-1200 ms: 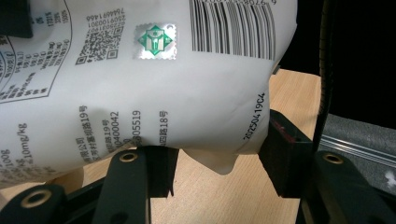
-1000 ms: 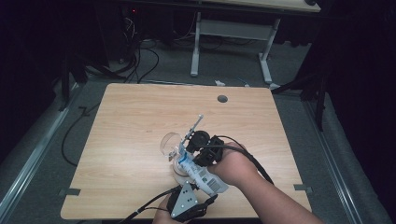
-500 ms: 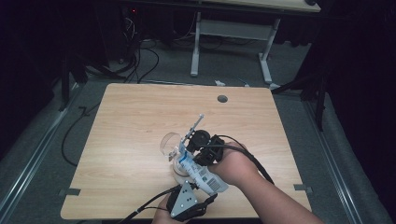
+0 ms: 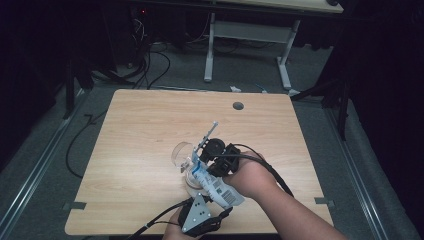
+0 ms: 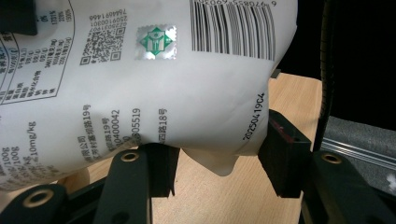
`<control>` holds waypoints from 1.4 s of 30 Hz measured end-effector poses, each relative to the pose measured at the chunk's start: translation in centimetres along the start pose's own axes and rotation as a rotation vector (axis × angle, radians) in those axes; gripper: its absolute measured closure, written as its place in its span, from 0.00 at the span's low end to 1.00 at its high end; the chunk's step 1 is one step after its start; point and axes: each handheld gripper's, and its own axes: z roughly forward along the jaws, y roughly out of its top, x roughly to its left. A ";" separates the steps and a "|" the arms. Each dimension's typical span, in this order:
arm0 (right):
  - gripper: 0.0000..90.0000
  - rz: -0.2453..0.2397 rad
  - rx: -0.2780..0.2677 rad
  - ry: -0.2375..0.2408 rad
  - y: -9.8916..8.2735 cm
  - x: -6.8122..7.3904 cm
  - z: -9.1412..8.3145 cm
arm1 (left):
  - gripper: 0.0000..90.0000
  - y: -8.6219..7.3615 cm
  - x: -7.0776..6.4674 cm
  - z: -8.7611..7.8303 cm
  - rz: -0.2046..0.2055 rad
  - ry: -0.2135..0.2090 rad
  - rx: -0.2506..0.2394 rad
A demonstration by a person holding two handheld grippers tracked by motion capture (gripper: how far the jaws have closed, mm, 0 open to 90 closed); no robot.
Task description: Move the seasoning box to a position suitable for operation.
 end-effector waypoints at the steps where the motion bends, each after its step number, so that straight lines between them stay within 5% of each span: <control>1: 1.00 -0.001 0.000 0.000 0.0 0.0 0.0 | 0.58 0.0 0.0 0.0 0.000 0.000 0.000; 42: 1.00 -0.006 -0.003 -0.001 0.1 0.0 -0.1 | 0.58 0.3 -0.1 0.0 -0.004 -0.006 -0.009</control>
